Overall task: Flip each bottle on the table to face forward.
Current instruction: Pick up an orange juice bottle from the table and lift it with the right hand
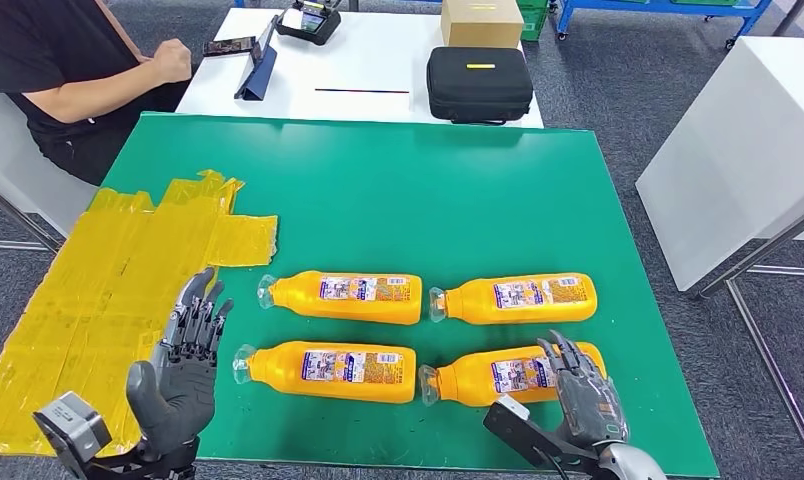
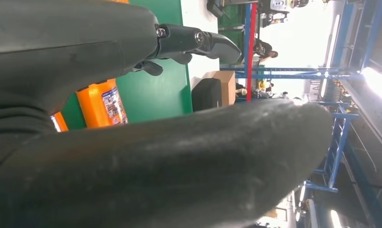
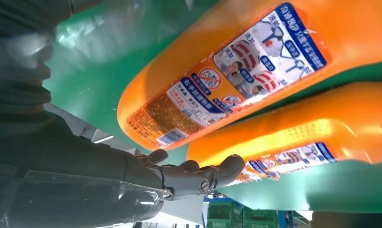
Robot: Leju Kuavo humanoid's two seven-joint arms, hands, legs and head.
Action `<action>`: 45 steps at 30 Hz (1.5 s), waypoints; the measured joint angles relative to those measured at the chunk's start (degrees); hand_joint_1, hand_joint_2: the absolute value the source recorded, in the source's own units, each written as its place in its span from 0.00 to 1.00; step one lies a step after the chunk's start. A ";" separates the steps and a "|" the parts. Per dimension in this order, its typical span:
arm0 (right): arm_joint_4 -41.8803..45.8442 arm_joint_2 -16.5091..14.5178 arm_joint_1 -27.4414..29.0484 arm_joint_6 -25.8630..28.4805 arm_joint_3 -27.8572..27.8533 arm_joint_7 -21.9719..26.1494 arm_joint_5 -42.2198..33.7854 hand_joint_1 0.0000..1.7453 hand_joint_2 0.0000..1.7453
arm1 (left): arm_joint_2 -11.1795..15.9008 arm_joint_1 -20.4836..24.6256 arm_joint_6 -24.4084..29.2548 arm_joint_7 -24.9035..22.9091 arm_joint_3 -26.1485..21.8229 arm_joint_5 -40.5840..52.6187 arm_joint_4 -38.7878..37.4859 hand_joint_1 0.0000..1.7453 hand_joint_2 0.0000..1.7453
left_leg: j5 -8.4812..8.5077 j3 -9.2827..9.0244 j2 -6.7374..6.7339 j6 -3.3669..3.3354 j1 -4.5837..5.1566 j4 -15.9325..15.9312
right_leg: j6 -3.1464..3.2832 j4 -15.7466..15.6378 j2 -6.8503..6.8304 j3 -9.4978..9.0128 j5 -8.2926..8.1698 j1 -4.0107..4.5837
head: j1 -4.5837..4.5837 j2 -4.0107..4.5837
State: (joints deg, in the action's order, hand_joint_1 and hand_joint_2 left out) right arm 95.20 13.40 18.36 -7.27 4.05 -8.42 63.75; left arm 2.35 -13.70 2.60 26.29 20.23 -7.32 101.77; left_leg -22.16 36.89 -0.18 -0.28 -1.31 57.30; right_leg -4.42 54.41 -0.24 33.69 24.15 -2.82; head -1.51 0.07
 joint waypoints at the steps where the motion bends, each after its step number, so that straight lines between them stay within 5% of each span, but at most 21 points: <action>1: -0.67 0.31 -0.38 0.33 0.40 -0.31 -0.05 0.00 1.00 | 0.12 0.00 0.25 0.12 0.14 -0.37 -0.08 0.00 0.00 | 0.00 0.00 0.00 0.00 0.00 0.00 | 0.00 0.00 0.00 0.00 0.00 0.00 | -0.01 0.00; 17: -5.27 5.02 -4.65 -2.50 6.37 -6.67 4.89 0.01 1.00 | 0.22 1.03 2.53 1.14 1.72 -2.29 -0.13 0.00 0.00 | 0.02 -0.01 0.00 -0.03 0.03 0.01 | -0.02 0.00 0.00 -0.01 -0.01 -0.02 | 0.00 0.00; 18: -5.35 5.21 -4.70 -3.38 6.61 -6.86 4.99 0.09 1.00 | 0.22 1.10 2.32 1.14 1.72 -2.31 -0.14 0.00 0.00 | 0.02 -0.01 0.00 -0.03 0.03 0.01 | -0.02 0.00 0.00 0.01 -0.01 -0.02 | -0.01 0.00; 22: -5.49 6.57 -4.99 -8.49 7.85 -8.05 4.44 0.95 1.00 | 0.22 1.80 1.31 0.99 1.74 -2.55 -0.31 0.00 0.00 | -0.17 -0.24 -0.02 -0.01 0.02 0.01 | 0.05 -0.03 0.00 0.33 0.16 -0.02 | 0.01 0.00; 25: -5.49 7.78 -5.52 -11.79 9.03 -9.23 2.70 1.00 1.00 | 0.16 2.39 0.84 0.91 1.73 -2.78 -0.66 0.00 0.00 | -0.34 -0.60 -0.15 -0.02 0.03 0.01 | 0.06 -0.07 0.04 0.07 0.29 -0.02 | 0.01 0.00; 32: -5.46 10.14 -7.75 -15.39 11.61 -11.46 -0.22 0.97 1.00 | -0.64 3.28 -0.12 -0.03 1.69 -2.33 -1.17 0.00 0.00 | -0.62 -1.46 -0.29 -0.08 0.02 0.01 | 0.10 -0.12 0.09 -0.79 0.56 -0.01 | 0.02 0.00; 33: -5.45 10.30 -7.93 -15.66 11.87 -11.70 -0.38 0.85 1.00 | -0.75 3.35 -0.24 -0.15 1.68 -2.19 -1.19 0.00 0.00 | -0.67 -1.57 -0.30 -0.07 0.02 0.01 | 0.10 -0.13 0.09 -0.89 0.60 -0.01 | 0.02 0.00; 36: -5.45 10.56 -8.34 -16.53 12.48 -12.50 -0.92 0.12 1.00 | -1.09 3.48 -0.50 -0.45 1.65 -1.83 -1.25 0.00 0.00 | -0.80 -1.84 -0.35 -0.07 0.01 0.01 | 0.10 -0.13 0.14 -1.12 0.70 0.00 | 0.01 0.00; 37: -5.46 10.59 -8.36 -16.91 12.67 -12.83 -1.09 0.00 1.00 | -1.20 3.53 -0.59 -0.52 1.64 -1.73 -1.27 0.00 0.00 | -0.85 -1.92 -0.36 -0.07 0.01 0.01 | 0.09 -0.13 0.16 -1.20 0.73 0.00 | 0.02 0.00; 45: -5.74 10.61 -8.05 -18.00 13.57 -14.38 -1.40 0.00 1.00 | -1.93 4.04 -1.21 -1.03 1.61 -1.07 -1.29 0.00 0.00 | -0.92 -2.13 -0.38 -0.06 0.01 0.01 | 0.09 -0.15 0.21 -1.39 0.79 0.00 | 0.01 0.00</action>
State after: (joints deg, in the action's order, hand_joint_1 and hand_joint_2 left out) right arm 89.45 24.02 10.31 -25.27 17.62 -22.80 62.35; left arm 0.42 -9.67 1.39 25.26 21.84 -8.39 100.47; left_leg -23.09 34.76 -0.56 -0.34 -1.30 57.31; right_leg -4.33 54.26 -0.03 32.30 24.94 -2.82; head -1.50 0.07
